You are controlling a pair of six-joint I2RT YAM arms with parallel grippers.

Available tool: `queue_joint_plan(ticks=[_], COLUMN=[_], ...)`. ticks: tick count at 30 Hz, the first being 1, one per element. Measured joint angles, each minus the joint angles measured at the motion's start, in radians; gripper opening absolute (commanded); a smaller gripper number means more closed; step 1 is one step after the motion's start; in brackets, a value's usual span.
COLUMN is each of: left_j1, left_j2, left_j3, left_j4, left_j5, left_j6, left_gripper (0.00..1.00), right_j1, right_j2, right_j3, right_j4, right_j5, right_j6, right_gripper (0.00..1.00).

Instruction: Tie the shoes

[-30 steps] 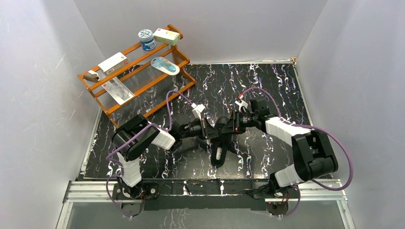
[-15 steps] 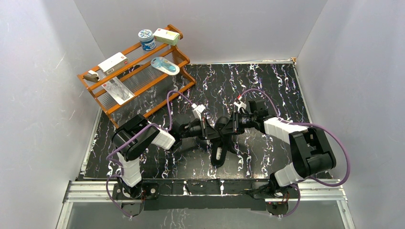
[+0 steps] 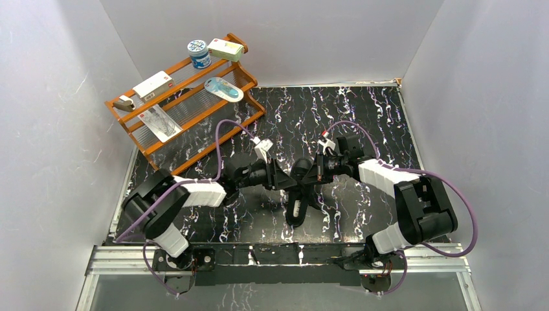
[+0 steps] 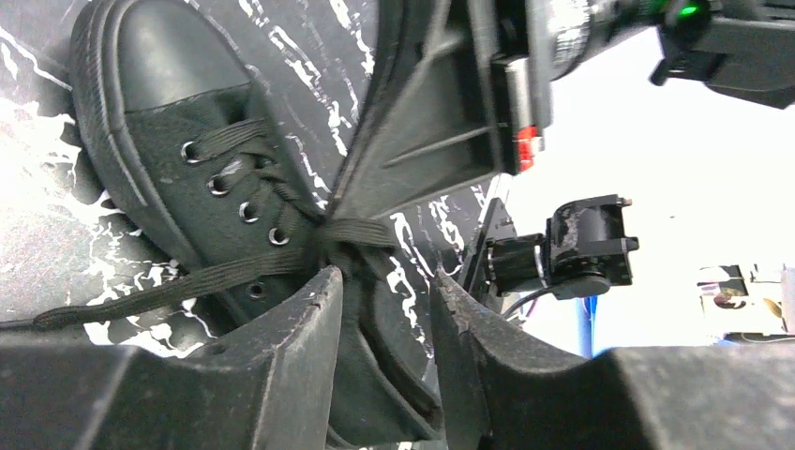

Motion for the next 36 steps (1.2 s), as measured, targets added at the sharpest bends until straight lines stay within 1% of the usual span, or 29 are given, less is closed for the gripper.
queue_joint_plan(ticks=[3, 6, 10, 14, 17, 20, 28, 30, 32, 33, 36], left_j1=[0.001, 0.001, 0.002, 0.002, 0.004, 0.007, 0.008, 0.008, 0.008, 0.008, 0.008], left_j2=[-0.101, -0.126, -0.090, -0.034, -0.008, 0.001, -0.003, -0.003, -0.002, -0.001, 0.010], left_j3=[-0.005, -0.005, 0.000, 0.035, 0.064, 0.089, 0.092, 0.092, 0.092, 0.092, 0.092], left_j4=[-0.080, -0.142, -0.224, -0.267, -0.282, -0.309, -0.388, -0.393, -0.383, -0.374, -0.352], left_j5=[-0.011, -0.011, -0.010, -0.011, -0.013, -0.023, -0.062, -0.061, -0.057, -0.052, -0.039], left_j6=[0.051, 0.091, 0.122, 0.138, 0.144, 0.154, 0.197, 0.201, 0.199, 0.196, 0.182], left_gripper=[0.41, 0.42, 0.44, 0.45, 0.51, 0.51, 0.51, 0.48, 0.42, 0.36, 0.16], right_j1=[0.000, 0.000, 0.000, 0.000, 0.000, 0.000, 0.000, 0.000, 0.000, 0.000, 0.000], right_j2=[0.000, 0.000, 0.000, 0.000, 0.000, 0.000, 0.000, 0.000, 0.000, 0.000, 0.000], right_j3=[0.011, 0.018, 0.019, 0.019, 0.019, 0.019, 0.019, 0.019, 0.019, 0.019, 0.019], right_j4=[-0.010, -0.019, -0.026, -0.025, -0.024, -0.024, -0.023, -0.021, -0.020, -0.020, -0.020], right_j5=[0.001, 0.002, 0.000, 0.000, -0.003, -0.004, -0.008, -0.009, -0.012, -0.013, -0.015], right_j6=[-0.010, -0.014, -0.014, -0.013, -0.013, -0.013, -0.013, -0.013, -0.013, -0.013, -0.013], right_gripper=[0.00, 0.00, 0.00, 0.00, 0.00, 0.00, 0.00, 0.00, 0.00, 0.00, 0.00])
